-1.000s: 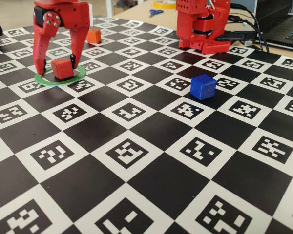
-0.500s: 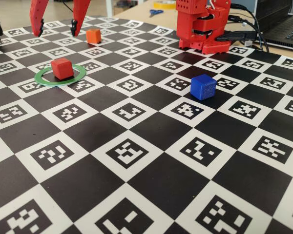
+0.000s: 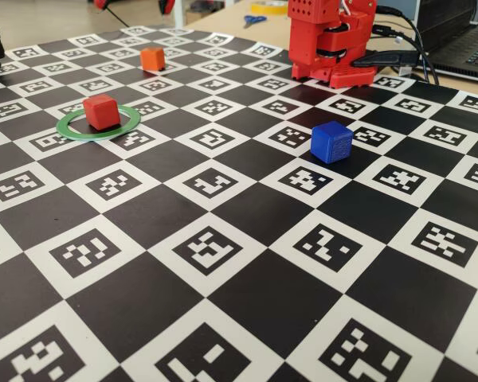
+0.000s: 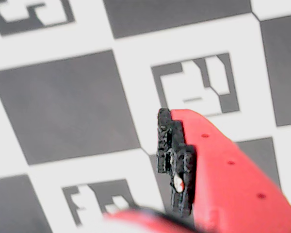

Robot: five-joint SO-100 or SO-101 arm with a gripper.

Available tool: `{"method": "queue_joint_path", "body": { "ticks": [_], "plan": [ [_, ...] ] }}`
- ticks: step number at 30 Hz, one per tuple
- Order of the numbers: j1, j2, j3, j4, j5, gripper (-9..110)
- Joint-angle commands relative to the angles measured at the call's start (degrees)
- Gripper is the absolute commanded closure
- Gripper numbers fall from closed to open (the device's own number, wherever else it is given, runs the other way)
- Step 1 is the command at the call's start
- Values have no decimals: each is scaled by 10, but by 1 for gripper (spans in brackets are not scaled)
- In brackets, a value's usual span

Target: Grab the red cube then put it in the green circle then put the blue cube on top and finally the orange cube on top

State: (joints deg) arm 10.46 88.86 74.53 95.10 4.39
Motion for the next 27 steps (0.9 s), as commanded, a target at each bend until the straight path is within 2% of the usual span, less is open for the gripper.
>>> {"method": "queue_joint_path", "body": {
  "ticks": [1,11,27],
  "plan": [
    [-47,86,6,36,16,66],
    [-172,208,127,-5,98,66],
    [-340,239,242,-41,273,64]
  ]
}}
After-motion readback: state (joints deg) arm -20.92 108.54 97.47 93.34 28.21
